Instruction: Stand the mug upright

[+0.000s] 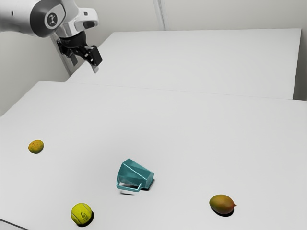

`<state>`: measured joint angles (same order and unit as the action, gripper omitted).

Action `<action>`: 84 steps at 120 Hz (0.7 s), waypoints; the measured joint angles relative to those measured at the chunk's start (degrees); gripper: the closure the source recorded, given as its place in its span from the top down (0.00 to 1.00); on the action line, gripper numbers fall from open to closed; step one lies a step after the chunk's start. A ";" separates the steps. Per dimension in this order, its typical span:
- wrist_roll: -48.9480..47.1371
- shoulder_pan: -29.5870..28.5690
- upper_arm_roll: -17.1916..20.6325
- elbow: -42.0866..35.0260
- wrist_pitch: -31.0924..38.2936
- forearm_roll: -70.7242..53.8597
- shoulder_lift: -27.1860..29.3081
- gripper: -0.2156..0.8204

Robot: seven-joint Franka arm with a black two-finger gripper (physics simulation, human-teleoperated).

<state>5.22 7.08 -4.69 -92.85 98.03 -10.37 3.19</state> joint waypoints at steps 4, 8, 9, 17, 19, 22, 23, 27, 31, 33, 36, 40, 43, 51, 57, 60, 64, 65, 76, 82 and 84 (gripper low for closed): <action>-0.15 -0.02 0.02 -0.03 0.11 0.02 0.05 0.79; -0.29 -0.04 0.02 -0.12 0.21 0.04 0.04 0.79; -0.32 -0.04 0.03 -0.18 0.23 0.04 0.05 0.79; -0.56 -0.07 0.03 -0.66 0.36 0.06 -0.03 0.79; -0.62 -0.07 0.02 -0.83 0.42 0.06 -0.13 0.79; -0.71 0.03 -0.10 -1.10 0.55 0.07 -0.25 0.79; -0.75 0.08 -0.16 -1.19 0.60 0.07 -0.29 0.79; -0.87 0.54 -0.73 -1.48 0.90 0.17 -0.44 0.79; -0.98 0.63 -1.11 -1.65 1.20 0.52 -0.59 0.79; -1.03 0.55 -1.24 -1.89 1.29 1.15 -0.64 0.79; -1.11 0.31 -1.37 -2.34 1.38 2.38 -0.67 0.79; -1.20 -0.21 -1.54 -3.26 1.40 5.16 -0.62 0.79; -1.27 -0.57 -1.83 -4.22 1.36 7.58 -0.53 0.79; -1.46 -2.37 -2.38 -6.96 1.10 13.96 -0.44 0.79; -1.60 -4.29 -2.51 -8.72 0.58 17.81 -0.42 0.79; -1.67 -5.25 -2.54 -9.75 0.29 19.52 -0.41 0.79; -1.75 -6.48 -2.57 -11.25 -0.05 21.59 -0.41 0.79; -1.77 -6.76 -2.57 -11.66 -0.13 22.08 -0.41 0.79; -1.98 -8.94 -2.59 -15.63 -0.82 25.79 -0.42 0.79; -2.08 -9.25 -2.59 -17.76 -1.15 27.40 -0.47 0.79; -2.11 -9.22 -2.59 -18.36 -1.24 27.88 -0.54 0.79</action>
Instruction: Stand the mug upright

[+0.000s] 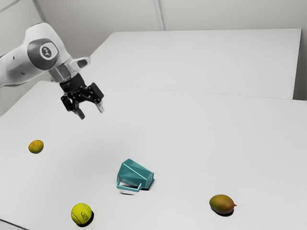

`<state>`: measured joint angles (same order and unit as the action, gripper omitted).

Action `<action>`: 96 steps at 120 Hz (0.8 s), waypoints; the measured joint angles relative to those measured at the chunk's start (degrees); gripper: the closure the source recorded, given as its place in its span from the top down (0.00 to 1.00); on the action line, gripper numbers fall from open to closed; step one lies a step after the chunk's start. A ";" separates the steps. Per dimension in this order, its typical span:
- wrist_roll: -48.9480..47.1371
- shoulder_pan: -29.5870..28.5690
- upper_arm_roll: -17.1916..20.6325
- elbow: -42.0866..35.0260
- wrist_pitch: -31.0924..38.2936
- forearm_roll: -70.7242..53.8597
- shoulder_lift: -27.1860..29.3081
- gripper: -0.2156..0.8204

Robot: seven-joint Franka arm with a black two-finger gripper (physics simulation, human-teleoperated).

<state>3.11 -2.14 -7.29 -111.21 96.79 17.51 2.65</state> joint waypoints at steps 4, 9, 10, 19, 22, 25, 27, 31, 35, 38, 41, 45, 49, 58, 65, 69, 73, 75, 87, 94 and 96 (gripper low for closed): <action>-0.06 0.21 0.00 -1.22 -0.14 0.89 -0.19 0.79; -0.12 0.65 0.00 -2.74 -0.27 2.06 -0.59 0.79; -0.14 0.75 0.00 -3.09 -0.29 2.31 -0.67 0.79; -0.24 1.73 -0.01 -5.56 -0.35 4.54 -1.96 0.79; -0.26 2.06 -0.01 -6.41 -0.34 5.38 -2.46 0.79; -0.28 2.39 -0.01 -6.96 -0.33 6.11 -3.00 0.79; -0.30 2.61 -0.01 -7.21 -0.33 6.58 -3.38 0.79; -0.32 3.04 -0.01 -7.64 -0.34 7.59 -4.29 0.79; -0.32 3.40 0.00 -8.27 -0.34 8.74 -5.15 0.79; -0.32 3.59 0.00 -8.83 -0.33 9.56 -5.63 0.79; -0.32 3.66 0.00 -9.32 -0.34 10.27 -6.05 0.79; -0.32 3.45 0.00 -9.84 -0.35 11.09 -6.58 0.79; -0.32 2.92 0.00 -10.26 -0.38 11.82 -7.08 0.79; -0.29 1.48 -0.01 -10.67 -0.47 13.07 -8.18 0.79; -0.12 0.92 -0.02 -10.74 -0.50 14.05 -9.45 0.79; 0.02 0.88 -0.06 -10.70 -0.46 14.60 -10.28 0.79; 0.18 0.91 -0.08 -10.66 -0.43 15.29 -11.02 0.79; 0.27 0.94 -0.08 -10.65 -0.39 15.62 -11.33 0.79; 0.76 1.00 -0.09 -10.63 -0.13 18.23 -13.29 0.79; 1.02 0.99 -0.07 -10.63 0.00 19.79 -14.05 0.79; 1.09 0.99 -0.05 -10.63 0.05 20.23 -14.26 0.79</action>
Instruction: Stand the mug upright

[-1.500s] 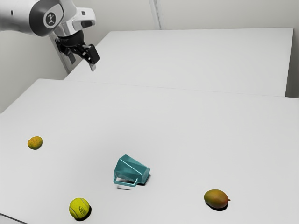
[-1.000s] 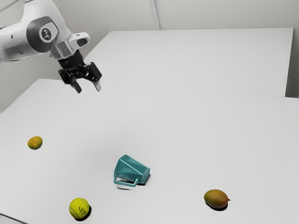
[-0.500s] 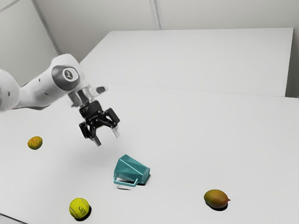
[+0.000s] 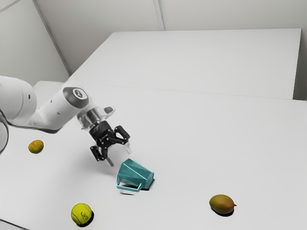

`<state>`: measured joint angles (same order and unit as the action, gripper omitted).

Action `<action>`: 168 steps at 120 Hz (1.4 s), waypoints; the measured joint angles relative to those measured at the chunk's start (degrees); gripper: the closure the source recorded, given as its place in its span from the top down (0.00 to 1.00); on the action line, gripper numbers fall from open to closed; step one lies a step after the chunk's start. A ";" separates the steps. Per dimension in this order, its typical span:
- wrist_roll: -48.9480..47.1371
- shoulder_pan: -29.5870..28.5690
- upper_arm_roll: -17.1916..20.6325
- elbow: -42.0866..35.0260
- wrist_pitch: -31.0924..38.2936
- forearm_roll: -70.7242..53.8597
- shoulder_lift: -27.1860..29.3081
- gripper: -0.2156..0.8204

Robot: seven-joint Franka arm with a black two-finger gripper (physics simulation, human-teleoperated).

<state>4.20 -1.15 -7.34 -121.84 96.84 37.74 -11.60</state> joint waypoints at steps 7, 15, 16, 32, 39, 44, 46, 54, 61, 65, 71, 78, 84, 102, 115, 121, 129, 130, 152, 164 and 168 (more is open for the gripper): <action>0.23 0.03 0.12 -0.04 0.26 1.42 -0.62 0.79; 0.46 0.08 0.27 -0.12 0.49 2.99 -1.33 0.79; 0.48 0.08 0.29 -0.13 0.51 3.20 -1.41 0.79; 0.86 0.27 0.58 -0.21 0.80 6.42 -3.06 0.79; 0.95 0.39 0.98 -0.19 0.92 7.64 -3.54 0.79; 1.00 0.42 1.28 -0.18 1.07 8.29 -3.92 0.79; 1.02 0.43 1.39 -0.16 1.15 8.51 -4.06 0.79; 1.09 0.45 1.97 -0.03 1.49 9.41 -4.50 0.79; 1.15 0.46 2.15 0.19 1.72 9.78 -4.63 0.76; 1.18 0.47 2.19 0.31 1.82 9.81 -4.66 0.69; 1.22 0.51 2.22 0.39 1.95 9.81 -4.72 0.57; 1.25 0.53 2.24 0.45 2.07 9.83 -4.76 0.42; 1.28 0.53 2.26 0.53 2.14 9.83 -4.73 0.32; 1.29 0.54 2.78 0.74 2.29 9.91 -4.70 0.16; 1.22 0.53 3.34 1.06 2.38 10.06 -4.69 0.11; 1.15 0.54 3.50 1.50 2.39 10.05 -4.66 0.09; 1.00 0.55 3.82 1.88 2.42 9.91 -4.55 0.08; 0.98 0.56 3.84 1.90 2.42 9.90 -4.55 0.08; 0.52 0.61 4.65 2.44 2.63 8.24 -4.26 0.06; 0.16 1.32 6.74 4.38 3.96 2.56 -1.83 0.05; 0.03 1.72 7.30 5.12 4.60 -0.08 -0.56 0.05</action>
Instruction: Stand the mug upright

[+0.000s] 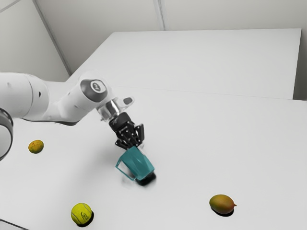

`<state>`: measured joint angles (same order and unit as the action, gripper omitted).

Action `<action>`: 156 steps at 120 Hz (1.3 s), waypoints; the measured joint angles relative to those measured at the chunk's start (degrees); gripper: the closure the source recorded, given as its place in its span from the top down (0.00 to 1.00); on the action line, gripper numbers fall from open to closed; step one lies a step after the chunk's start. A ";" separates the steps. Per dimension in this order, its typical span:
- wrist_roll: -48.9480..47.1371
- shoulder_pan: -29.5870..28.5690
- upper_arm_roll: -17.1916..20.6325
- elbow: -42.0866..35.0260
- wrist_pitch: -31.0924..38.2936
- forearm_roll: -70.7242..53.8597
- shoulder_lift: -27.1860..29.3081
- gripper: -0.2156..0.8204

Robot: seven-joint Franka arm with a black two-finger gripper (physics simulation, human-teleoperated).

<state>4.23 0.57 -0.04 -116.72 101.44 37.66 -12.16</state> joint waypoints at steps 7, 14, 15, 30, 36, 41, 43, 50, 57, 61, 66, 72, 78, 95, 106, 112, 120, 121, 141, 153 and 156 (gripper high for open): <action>-0.26 0.50 1.08 0.99 1.13 -4.80 1.91 0.05; -0.53 0.99 1.83 1.38 2.32 -9.40 3.70 0.04; -0.57 1.01 1.93 1.42 2.50 -10.04 3.89 0.04; -1.13 1.79 3.30 1.46 6.05 -20.43 6.35 0.04; -1.34 2.44 3.40 1.29 7.69 -24.64 6.85 0.04; -1.50 2.79 3.44 1.16 9.14 -27.92 7.14 0.04; -1.56 2.86 3.45 1.13 9.71 -29.02 7.21 0.04; -1.77 3.04 3.47 1.01 11.67 -32.49 7.33 0.04; -1.96 3.13 3.53 0.87 13.38 -35.54 7.37 0.04; -2.06 3.16 3.54 0.78 14.31 -36.99 7.37 0.04; -2.18 3.17 3.54 0.73 15.44 -38.37 7.30 0.04; -2.30 3.16 3.54 0.70 16.64 -39.64 7.12 0.04; -2.42 3.16 3.54 0.69 17.60 -40.52 6.81 0.04; -2.72 3.19 3.53 0.43 19.67 -42.10 4.97 0.04; -2.90 3.18 3.51 0.36 20.65 -42.56 3.51 0.04; -2.99 3.17 3.51 0.34 21.27 -42.75 2.85 0.04; -3.10 3.19 3.51 0.35 22.03 -43.07 1.96 0.04; -3.11 3.18 3.50 0.36 22.12 -43.13 1.85 0.04; -3.37 3.19 3.49 0.33 23.81 -43.83 0.55 0.04; -3.21 3.20 3.47 0.27 23.96 -43.56 0.47 0.20; -3.14 3.20 3.47 0.26 23.94 -43.48 0.47 0.26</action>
<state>1.09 3.77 3.43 -116.46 125.37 -5.82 -11.70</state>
